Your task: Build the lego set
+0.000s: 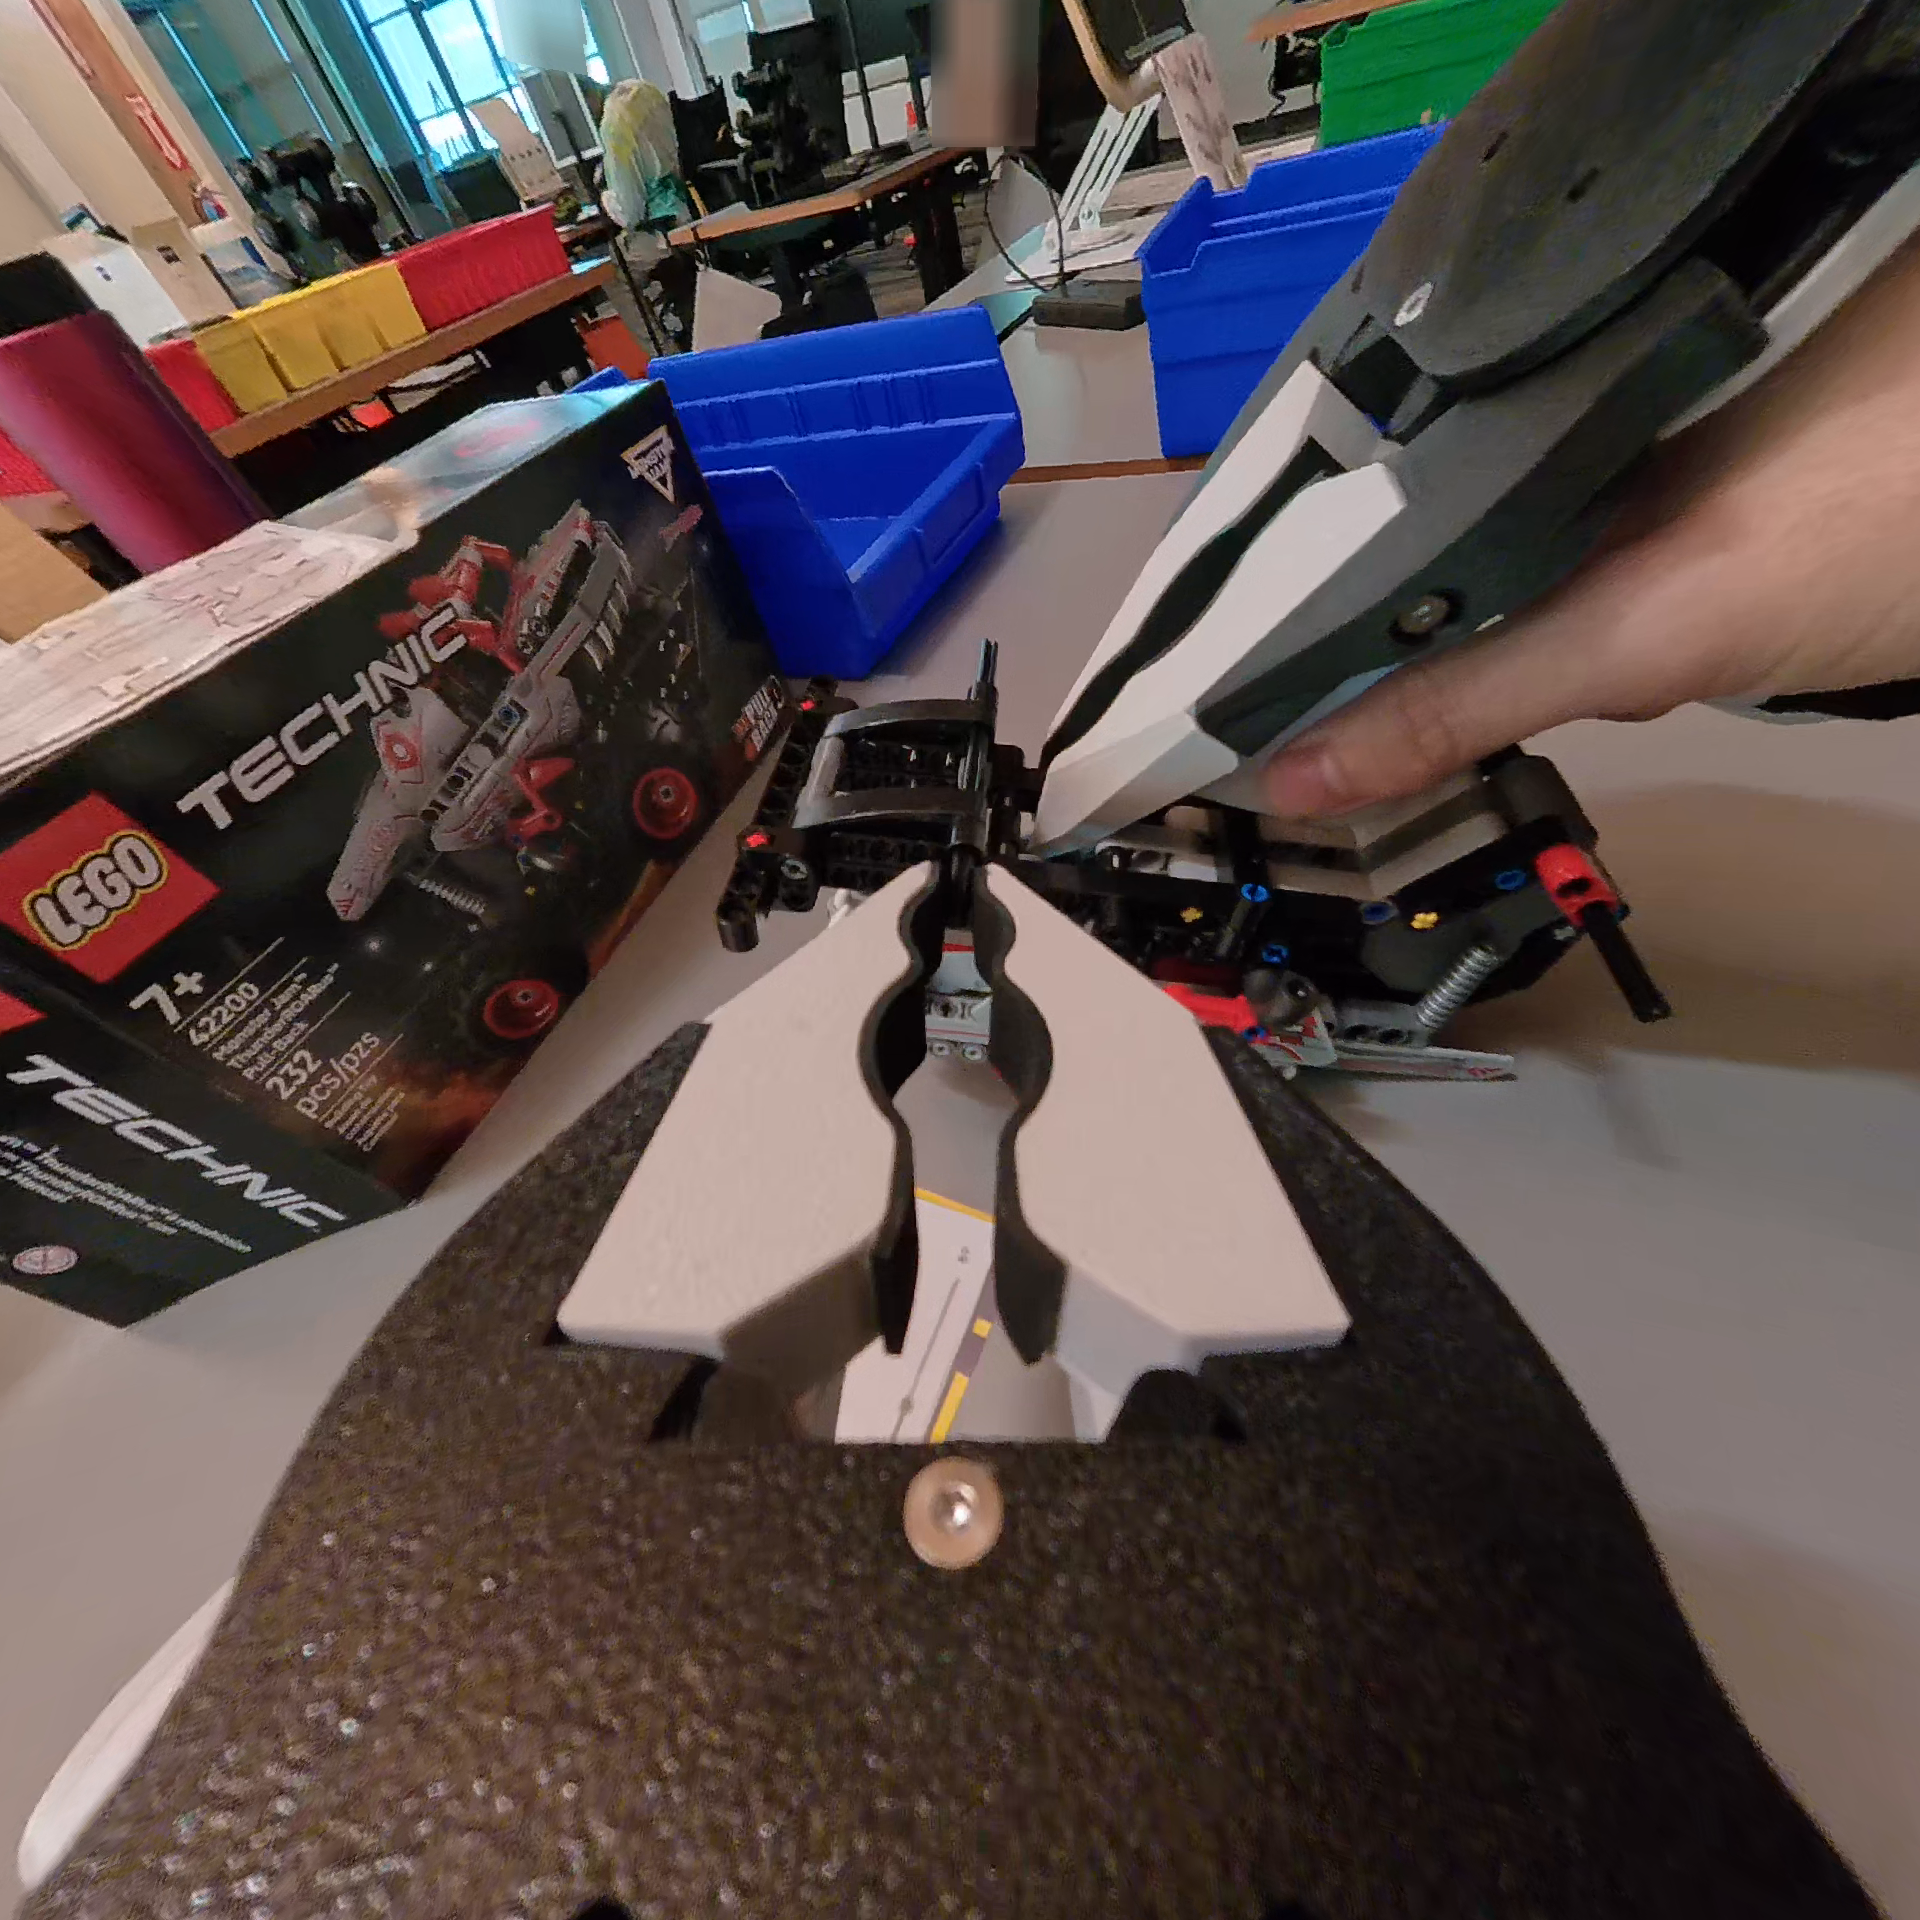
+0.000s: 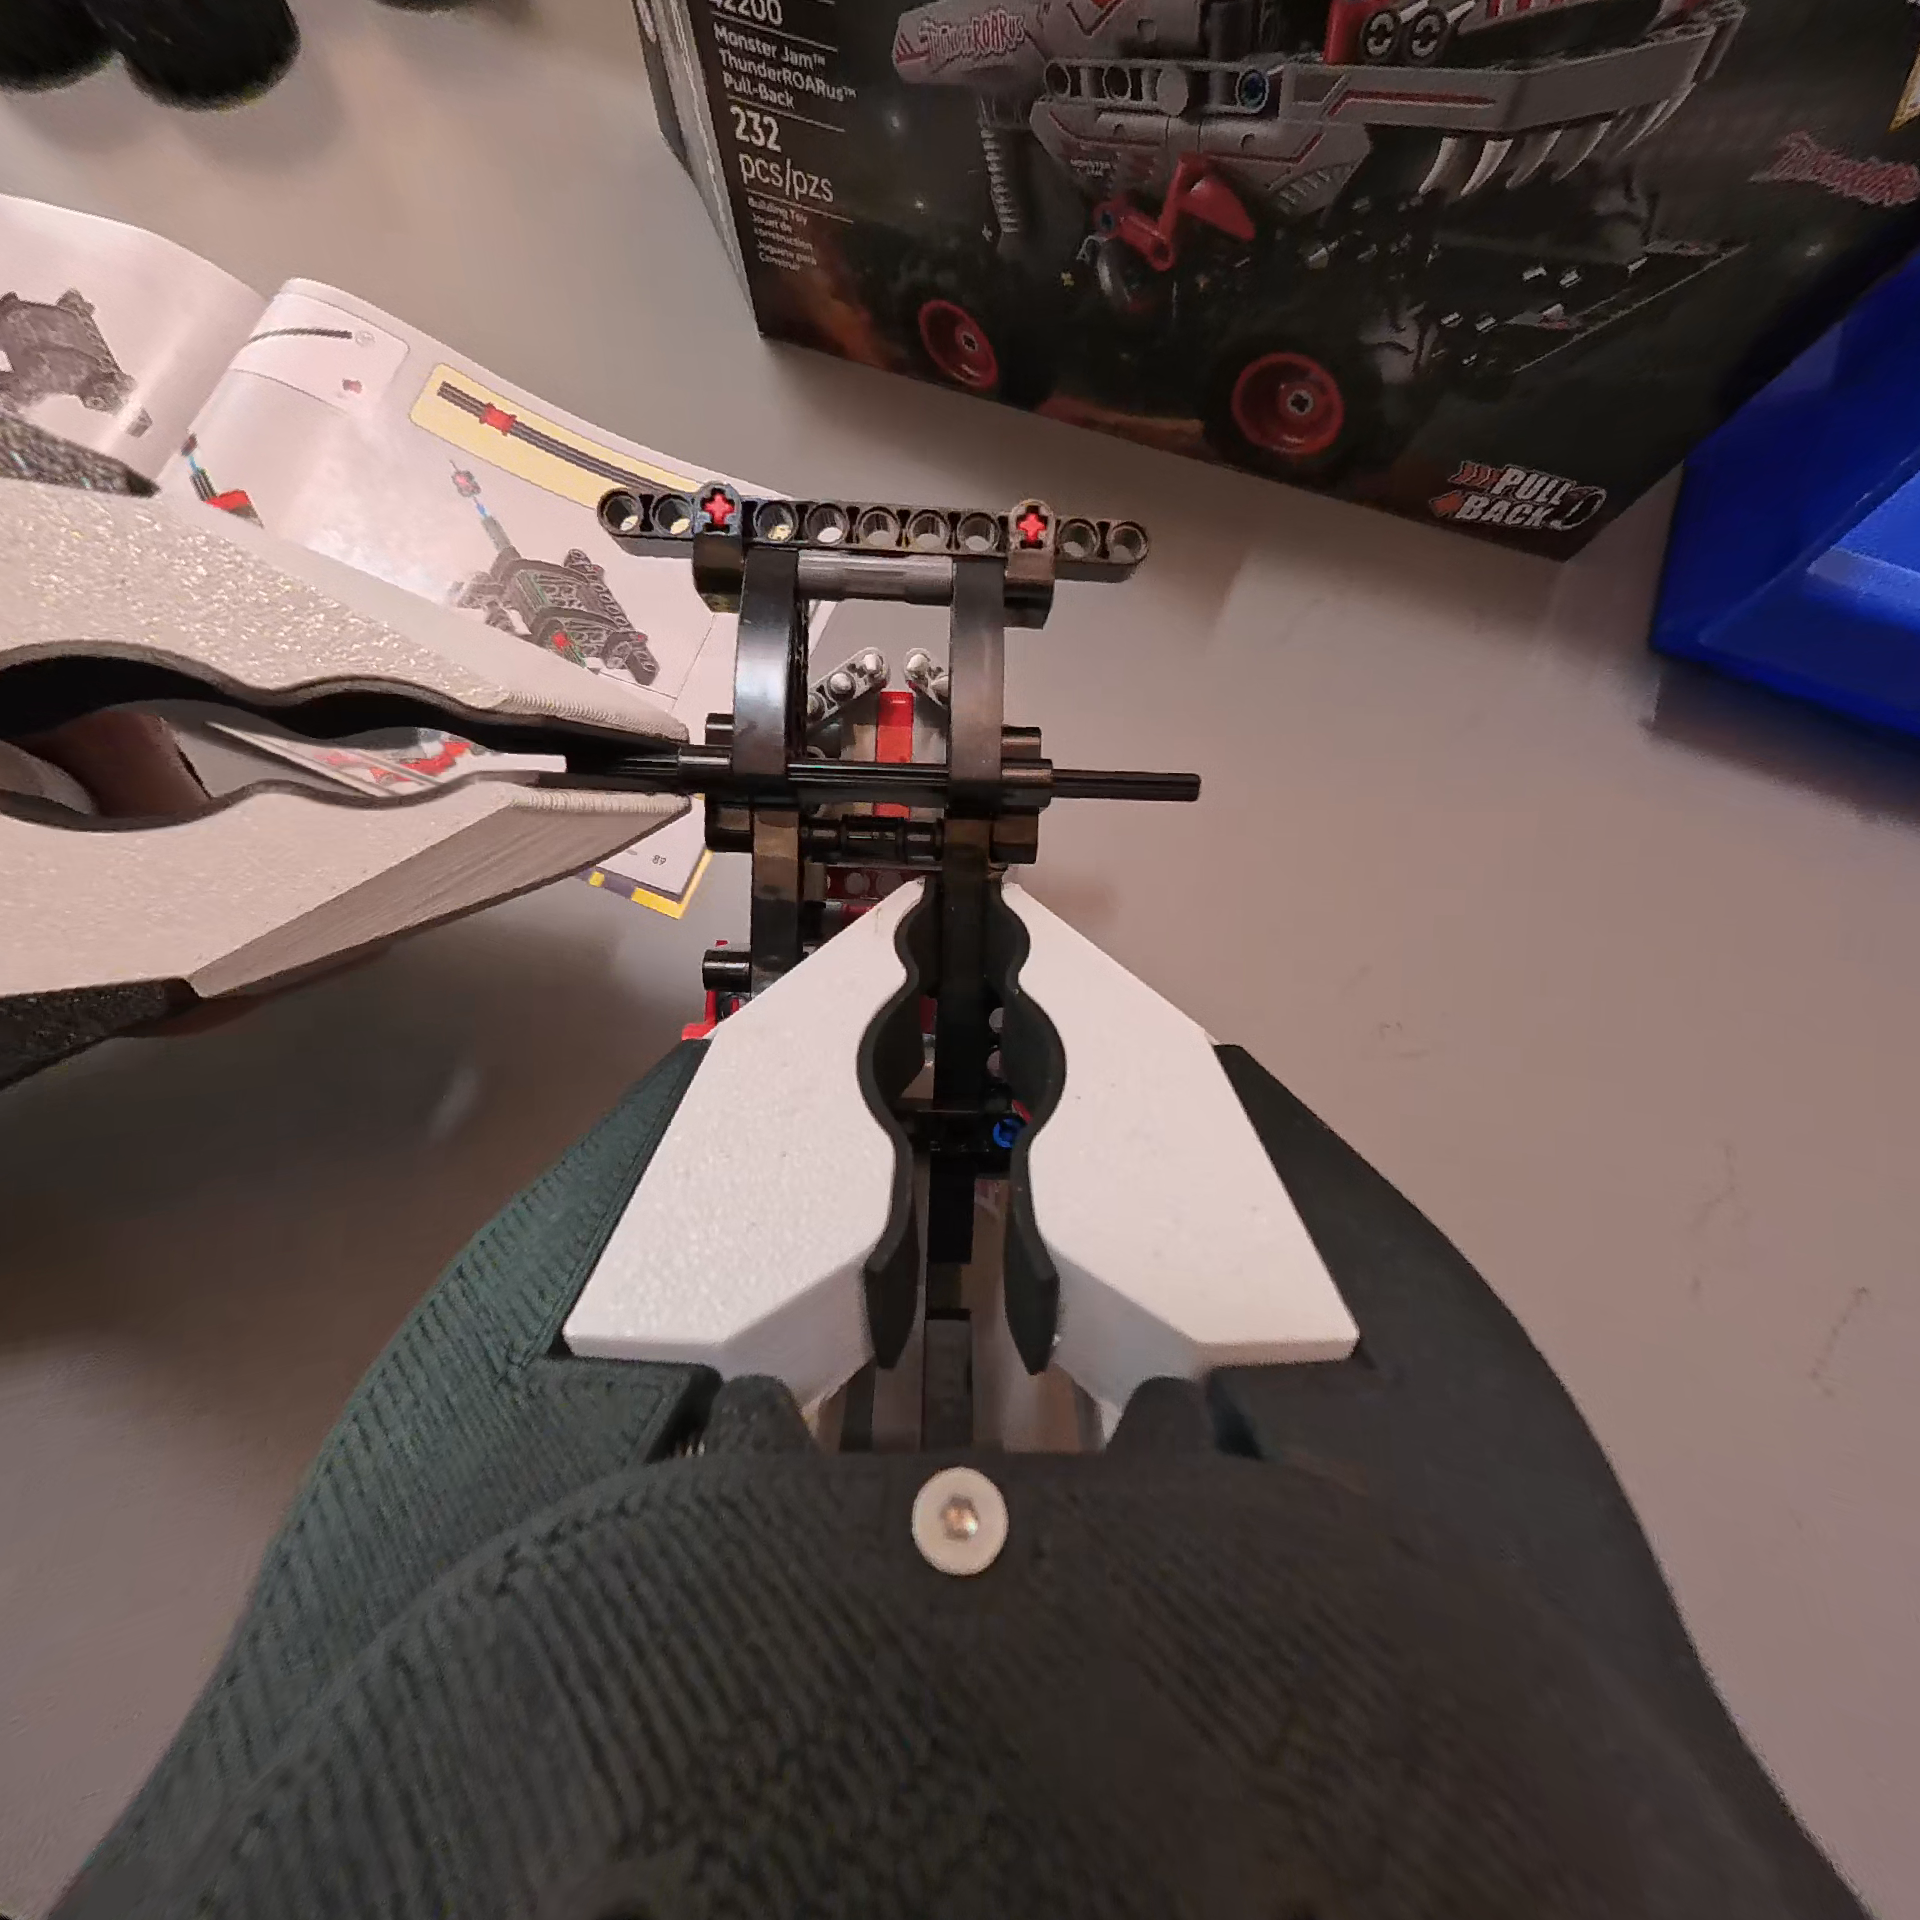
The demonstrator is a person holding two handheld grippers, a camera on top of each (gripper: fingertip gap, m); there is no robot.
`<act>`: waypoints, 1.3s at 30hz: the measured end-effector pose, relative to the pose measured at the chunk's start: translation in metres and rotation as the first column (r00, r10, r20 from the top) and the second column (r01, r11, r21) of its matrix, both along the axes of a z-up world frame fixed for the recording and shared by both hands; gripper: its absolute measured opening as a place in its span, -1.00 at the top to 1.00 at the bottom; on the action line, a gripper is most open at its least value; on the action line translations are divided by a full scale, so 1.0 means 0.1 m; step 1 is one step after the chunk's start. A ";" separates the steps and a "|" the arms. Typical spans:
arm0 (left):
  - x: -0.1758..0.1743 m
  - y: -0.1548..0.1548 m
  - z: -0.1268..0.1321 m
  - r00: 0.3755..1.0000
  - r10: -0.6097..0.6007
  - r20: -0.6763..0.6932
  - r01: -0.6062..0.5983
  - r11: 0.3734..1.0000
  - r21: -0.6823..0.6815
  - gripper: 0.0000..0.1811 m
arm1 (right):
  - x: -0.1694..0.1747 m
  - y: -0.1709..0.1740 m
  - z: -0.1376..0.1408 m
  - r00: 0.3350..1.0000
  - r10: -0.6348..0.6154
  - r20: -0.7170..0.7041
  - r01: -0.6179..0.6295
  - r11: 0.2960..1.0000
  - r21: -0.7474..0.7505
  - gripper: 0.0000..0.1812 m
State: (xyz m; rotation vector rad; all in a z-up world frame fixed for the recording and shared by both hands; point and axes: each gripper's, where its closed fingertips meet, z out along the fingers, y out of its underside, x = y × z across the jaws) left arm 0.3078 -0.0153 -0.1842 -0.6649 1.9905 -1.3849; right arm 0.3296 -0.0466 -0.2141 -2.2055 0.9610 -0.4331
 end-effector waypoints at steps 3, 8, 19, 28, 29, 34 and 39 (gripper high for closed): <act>-0.03 0.02 0.00 1.000 -0.007 0.001 0.007 1.000 -0.010 0.98 | 0.00 0.00 0.00 1.000 -0.001 -0.001 0.001 1.000 0.024 0.93; -0.06 0.05 0.00 1.000 0.005 -0.007 -0.005 1.000 -0.021 0.98 | -0.01 0.00 0.01 1.000 -0.004 0.007 0.004 1.000 0.021 0.93; -0.30 0.23 0.15 0.999 0.027 0.044 -0.026 0.999 -0.019 0.70 | -0.03 -0.04 0.00 1.000 -0.026 0.002 0.026 0.999 0.023 0.91; -1.02 1.23 0.21 0.987 0.156 0.039 -0.157 0.987 0.031 0.80 | -0.14 -0.12 0.07 1.000 0.017 -0.016 -0.016 0.997 0.079 0.54; -1.07 1.36 0.18 0.983 0.181 0.020 -0.182 0.983 0.037 0.80 | -0.17 -0.13 0.09 0.999 0.026 -0.027 -0.023 0.995 0.095 0.53; -1.32 1.84 0.05 0.964 0.259 -0.052 -0.256 0.964 0.067 0.80 | -0.42 -0.28 0.24 0.988 0.151 -0.025 -0.146 0.980 0.132 0.23; -1.55 2.06 -0.18 0.973 0.180 -0.141 -0.161 0.977 0.136 0.79 | -0.75 -0.52 0.25 0.966 0.211 -0.150 -0.172 0.956 0.238 0.19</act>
